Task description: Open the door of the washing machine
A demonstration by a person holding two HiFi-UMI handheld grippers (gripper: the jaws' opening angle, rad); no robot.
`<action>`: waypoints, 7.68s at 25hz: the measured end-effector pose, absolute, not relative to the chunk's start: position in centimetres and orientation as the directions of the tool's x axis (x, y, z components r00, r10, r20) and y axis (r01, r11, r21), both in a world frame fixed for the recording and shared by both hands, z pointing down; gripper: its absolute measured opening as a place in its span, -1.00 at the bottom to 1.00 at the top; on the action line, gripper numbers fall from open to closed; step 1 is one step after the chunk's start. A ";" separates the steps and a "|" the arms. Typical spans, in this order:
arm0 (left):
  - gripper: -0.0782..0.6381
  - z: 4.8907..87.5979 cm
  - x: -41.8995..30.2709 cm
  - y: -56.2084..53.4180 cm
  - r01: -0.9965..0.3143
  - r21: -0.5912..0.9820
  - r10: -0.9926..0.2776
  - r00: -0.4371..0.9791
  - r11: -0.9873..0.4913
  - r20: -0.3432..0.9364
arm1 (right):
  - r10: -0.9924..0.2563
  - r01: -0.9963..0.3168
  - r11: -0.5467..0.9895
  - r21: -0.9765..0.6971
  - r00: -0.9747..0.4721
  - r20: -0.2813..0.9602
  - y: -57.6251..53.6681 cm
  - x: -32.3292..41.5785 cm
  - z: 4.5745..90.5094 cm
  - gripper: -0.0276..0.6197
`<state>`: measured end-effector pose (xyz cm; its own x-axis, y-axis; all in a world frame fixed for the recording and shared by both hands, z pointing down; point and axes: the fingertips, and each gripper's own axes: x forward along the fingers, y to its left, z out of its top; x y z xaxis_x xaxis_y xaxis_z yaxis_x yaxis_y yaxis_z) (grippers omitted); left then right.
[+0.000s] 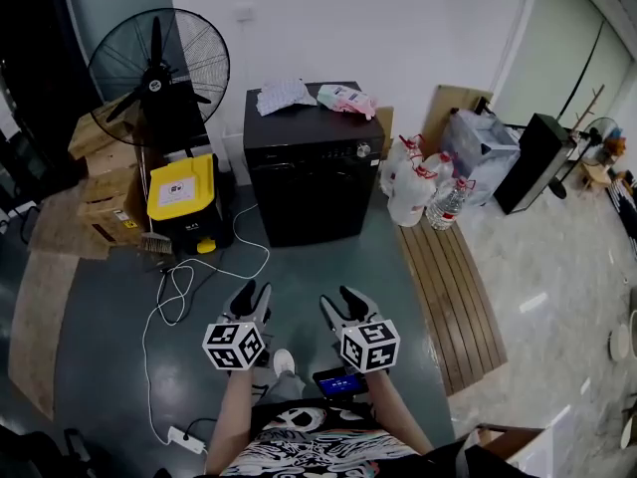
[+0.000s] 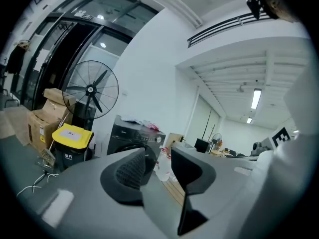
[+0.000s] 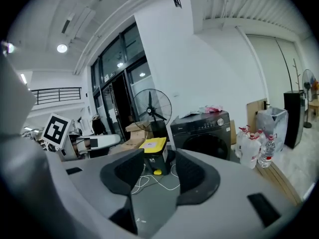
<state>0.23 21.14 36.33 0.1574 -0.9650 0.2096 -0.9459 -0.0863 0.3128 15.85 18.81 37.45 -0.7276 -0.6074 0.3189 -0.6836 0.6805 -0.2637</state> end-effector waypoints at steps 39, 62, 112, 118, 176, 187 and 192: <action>-0.34 66.1 -16.9 -23.7 -0.887 0.190 -0.677 0.447 -0.421 0.585 | -0.611 -0.877 0.409 -0.251 -0.467 0.639 -22.0 -3.2 57.2 -0.32; -0.37 73.7 -14.0 -31.5 -0.808 0.165 -0.601 0.541 -0.566 0.588 | -0.611 -0.902 0.320 -0.290 -0.431 0.664 -23.9 -3.5 62.9 -0.33; -0.45 72.4 -1.2 -13.8 -0.541 0.311 -0.301 0.763 -0.781 0.572 | -0.566 -0.992 0.070 -0.109 -0.129 0.814 -19.1 5.5 68.3 -0.31; -0.46 71.8 -3.2 -16.2 -0.637 0.326 -0.403 0.726 -0.698 0.557 | -0.551 -0.997 0.029 -0.068 -0.073 0.831 -16.9 9.3 68.3 -0.40; -0.75 36.6 2.7 15.2 -0.957 0.223 -0.937 0.239 -0.183 0.254 | -0.794 -0.813 0.520 -0.263 -0.573 0.202 14.8 19.6 34.3 -0.91; -0.75 34.1 3.3 18.0 -0.963 0.209 -0.956 0.212 -0.170 0.201 | -0.792 -0.830 0.525 -0.188 -0.558 0.247 17.0 19.7 33.8 -0.91; -0.75 33.7 2.4 18.0 -0.965 0.217 -0.966 0.187 -0.147 0.180 | -0.810 -0.843 0.493 -0.216 -0.535 0.239 17.0 20.4 33.9 -0.91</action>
